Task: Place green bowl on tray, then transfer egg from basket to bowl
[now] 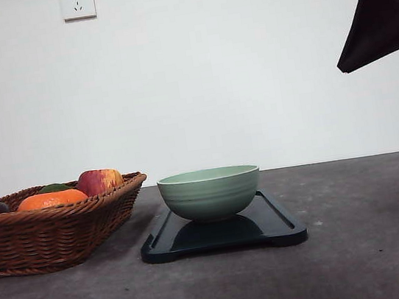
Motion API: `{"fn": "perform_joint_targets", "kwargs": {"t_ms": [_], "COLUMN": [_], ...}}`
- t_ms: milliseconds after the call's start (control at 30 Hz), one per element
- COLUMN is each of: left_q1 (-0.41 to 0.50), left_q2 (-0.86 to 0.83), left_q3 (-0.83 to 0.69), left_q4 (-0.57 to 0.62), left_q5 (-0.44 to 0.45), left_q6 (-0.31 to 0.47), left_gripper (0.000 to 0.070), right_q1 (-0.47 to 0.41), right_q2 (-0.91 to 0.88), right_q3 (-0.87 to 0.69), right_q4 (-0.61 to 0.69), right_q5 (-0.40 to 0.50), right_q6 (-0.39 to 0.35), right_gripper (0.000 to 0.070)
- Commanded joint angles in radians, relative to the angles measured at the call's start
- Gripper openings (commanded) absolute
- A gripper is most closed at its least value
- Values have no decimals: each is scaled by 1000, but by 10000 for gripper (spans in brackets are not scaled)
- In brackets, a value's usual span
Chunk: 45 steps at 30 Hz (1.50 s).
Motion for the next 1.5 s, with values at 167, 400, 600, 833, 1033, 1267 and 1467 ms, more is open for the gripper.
{"fn": "perform_joint_targets", "kwargs": {"t_ms": [167,400,600,833,1033,1267,1467], "left_q1": [95,147,158,160,160,160,160], "left_q2": [-286,-557,-593,-593,-593,-593,-593], "left_q3": [-202,-374,-413,-413,-413,-413,-413], "left_q4": [88,82,39,32,27,27,27], "left_q5": [-3,-3,-3,-3,-3,-3,-3], "left_q6": [41,33,28,33,33,33,33], "left_gripper": [0,0,0,0,0,0,0], "right_q1": [5,5,5,5,5,4,5], "right_q2": [3,3,2,2,2,2,-25], "right_q3": [8,8,8,8,8,8,8], "right_q4": [8,8,10,19,19,19,38], "right_q5": [-3,-3,-3,-3,-3,-3,22], "right_q6": [-8,-8,-8,-8,-8,-8,-26], "right_gripper": [17,17,17,17,17,17,17]}}
